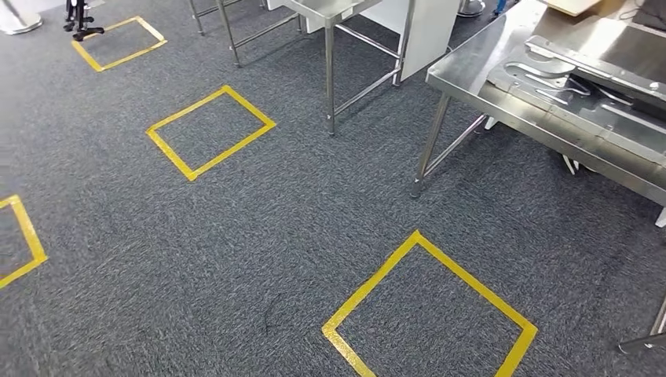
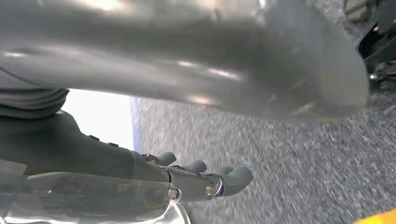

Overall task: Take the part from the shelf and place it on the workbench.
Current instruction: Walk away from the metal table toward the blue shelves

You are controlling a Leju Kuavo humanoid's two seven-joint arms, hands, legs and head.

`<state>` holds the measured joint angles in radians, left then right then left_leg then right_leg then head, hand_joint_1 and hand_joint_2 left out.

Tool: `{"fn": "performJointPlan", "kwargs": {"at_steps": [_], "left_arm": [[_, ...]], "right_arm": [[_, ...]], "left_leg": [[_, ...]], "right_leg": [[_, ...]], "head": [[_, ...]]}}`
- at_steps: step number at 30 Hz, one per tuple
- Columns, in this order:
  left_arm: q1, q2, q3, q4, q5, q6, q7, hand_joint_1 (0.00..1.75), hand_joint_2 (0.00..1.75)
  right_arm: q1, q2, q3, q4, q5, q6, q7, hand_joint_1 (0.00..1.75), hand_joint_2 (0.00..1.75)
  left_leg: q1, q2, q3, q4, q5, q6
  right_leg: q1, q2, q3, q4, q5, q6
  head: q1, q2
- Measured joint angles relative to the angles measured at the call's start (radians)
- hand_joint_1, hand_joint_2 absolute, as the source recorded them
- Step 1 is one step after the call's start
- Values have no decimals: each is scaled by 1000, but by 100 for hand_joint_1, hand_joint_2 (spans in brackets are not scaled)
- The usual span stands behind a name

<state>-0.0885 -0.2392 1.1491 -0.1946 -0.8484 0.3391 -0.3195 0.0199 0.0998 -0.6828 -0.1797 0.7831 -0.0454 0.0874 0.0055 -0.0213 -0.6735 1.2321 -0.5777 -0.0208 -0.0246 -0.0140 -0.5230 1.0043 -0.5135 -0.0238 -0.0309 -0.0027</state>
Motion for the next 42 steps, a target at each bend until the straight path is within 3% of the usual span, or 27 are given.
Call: {"fn": "performJointPlan", "kwargs": {"at_steps": [2,3,4,6,8,10,11,13,15,16,17,18,19,21,23,24,26,28,30,32,33,35,36,38,39,41,42], "left_arm": [[1,2,2,0,1,4,-1,0,0],[2,4,3,0,2,5,-2,0,0],[2,6,4,0,3,6,-2,0,0],[0,11,7,0,6,7,-2,0,0],[-2,13,12,0,9,7,-3,0,0],[1,15,17,0,10,7,-4,0,0],[3,16,19,0,10,7,-4,0,0],[5,17,21,0,11,8,-4,0,0],[2,17,21,0,12,10,-5,0,0],[0,17,21,0,11,10,-5,0,0],[0,17,21,0,11,10,-5,0,0],[1,17,22,0,11,10,-4,0,0],[1,17,22,0,12,10,-4,0,0],[1,17,22,0,12,10,-4,0,0],[-1,17,22,0,11,10,-4,0,0],[-1,17,22,0,11,10,-4,0,0],[2,18,23,0,12,10,-4,0,0],[4,19,24,0,12,10,-4,0,0],[2,19,24,0,12,10,-4,0,0],[2,18,24,0,11,10,-4,0,0],[2,18,24,0,11,10,-4,0,0],[4,18,25,0,12,10,-4,0,0],[3,19,25,0,12,10,-4,0,0],[0,20,25,0,12,10,-5,0,0],[-1,20,25,0,12,10,-5,0,0],[2,20,25,0,12,10,-5,0,0],[4,20,25,0,12,10,-4,0,0]], "right_arm": [[-1,-9,0,3,4,6,0,0,0],[-2,-12,0,5,6,8,0,0,0],[-4,-14,0,6,7,8,0,0,0],[-5,-15,0,7,10,8,-1,0,0],[-7,-15,0,8,13,7,-1,0,0],[-13,-15,0,9,16,5,-1,0,0],[-16,-15,0,9,17,5,-1,0,0],[-17,-13,0,9,18,5,-2,0,0],[-14,-6,0,9,20,5,-3,0,0],[-12,-1,0,9,20,4,-3,0,0],[-10,3,0,9,20,4,-3,0,0],[-9,6,0,10,21,4,-2,0,0],[-9,8,0,10,21,4,-2,0,0],[-7,9,0,10,21,4,-2,0,0],[-6,10,0,10,21,3,-3,0,0],[-7,10,0,10,21,3,-3,0,0],[-11,9,0,10,21,3,-3,0,0],[-10,6,0,10,21,3,-3,0,0],[-6,-1,0,10,21,4,-3,0,0],[-4,-8,0,11,21,4,-3,0,0],[-5,-11,0,12,21,4,-3,0,0],[-7,-14,0,12,21,4,-3,0,0],[-8,-14,0,13,21,4,-3,0,0],[-9,-15,0,14,21,5,-3,0,0],[-10,-15,0,15,21,5,-3,0,0],[-17,-15,0,15,21,5,-3,0,0],[-19,-15,0,15,21,4,-3,0,0]], "left_leg": [[4,11,-27,62,-11,-5],[5,16,-12,37,10,-5],[6,27,21,-21,43,-5],[1,71,94,-155,90,2],[-7,93,121,-213,99,13],[-10,73,120,-219,103,25],[-8,63,122,-225,107,32],[-3,42,128,-237,116,44],[-4,21,124,-240,119,50],[-5,8,122,-240,120,51],[-6,-6,122,-239,120,52],[-6,-21,123,-238,120,51],[-6,-36,124,-237,120,51],[-7,-63,124,-231,117,46],[-8,-86,116,-224,116,35],[-8,-96,111,-223,117,29],[-4,-106,105,-219,116,17],[-6,-64,82,-169,85,7],[-6,-9,24,-44,19,0],[-3,9,-30,66,-18,-4],[-2,13,-31,71,-9,-4],[-4,30,26,-34,52,3],[-8,53,65,-108,78,10],[-19,88,115,-203,104,25],[-24,91,118,-215,103,30],[-22,70,118,-222,109,38],[-19,60,121,-230,113,43]], "right_leg": [[1,-30,1,0,-2,0],[1,-44,2,0,-4,1],[1,-56,6,0,-6,3],[4,-78,14,1,-13,12],[9,-98,19,1,-17,23],[11,-117,24,-2,-18,33],[9,-113,26,0,-22,38],[6,-69,10,43,-56,45],[4,-16,-46,158,-118,45],[3,-5,-78,218,-140,44],[4,2,-99,253,-144,42],[4,7,-103,254,-128,39],[4,14,-90,218,-94,36],[2,57,-41,96,-24,29],[1,93,-15,25,0,24],[3,93,-13,18,-3,22],[2,70,-10,13,-2,13],[0,42,-5,6,-1,-1],[5,11,-2,5,-3,-10],[10,-20,-1,6,-7,-13],[11,-34,1,6,-9,-14],[13,-59,8,6,-14,-12],[15,-71,13,6,-18,-9],[18,-93,19,7,-24,-1],[20,-103,20,7,-26,3],[21,-119,26,3,-28,11],[20,-109,28,7,-35,15]], "head": [[0,0],[0,0],[0,0],[0,0],[0,0],[0,0],[0,0],[0,0],[0,0],[0,0],[0,0],[0,0],[0,0],[0,0],[0,0],[0,0],[0,0],[0,0],[0,0],[0,0],[0,0],[0,0],[0,0],[0,0],[0,0],[0,0],[0,0]]}}
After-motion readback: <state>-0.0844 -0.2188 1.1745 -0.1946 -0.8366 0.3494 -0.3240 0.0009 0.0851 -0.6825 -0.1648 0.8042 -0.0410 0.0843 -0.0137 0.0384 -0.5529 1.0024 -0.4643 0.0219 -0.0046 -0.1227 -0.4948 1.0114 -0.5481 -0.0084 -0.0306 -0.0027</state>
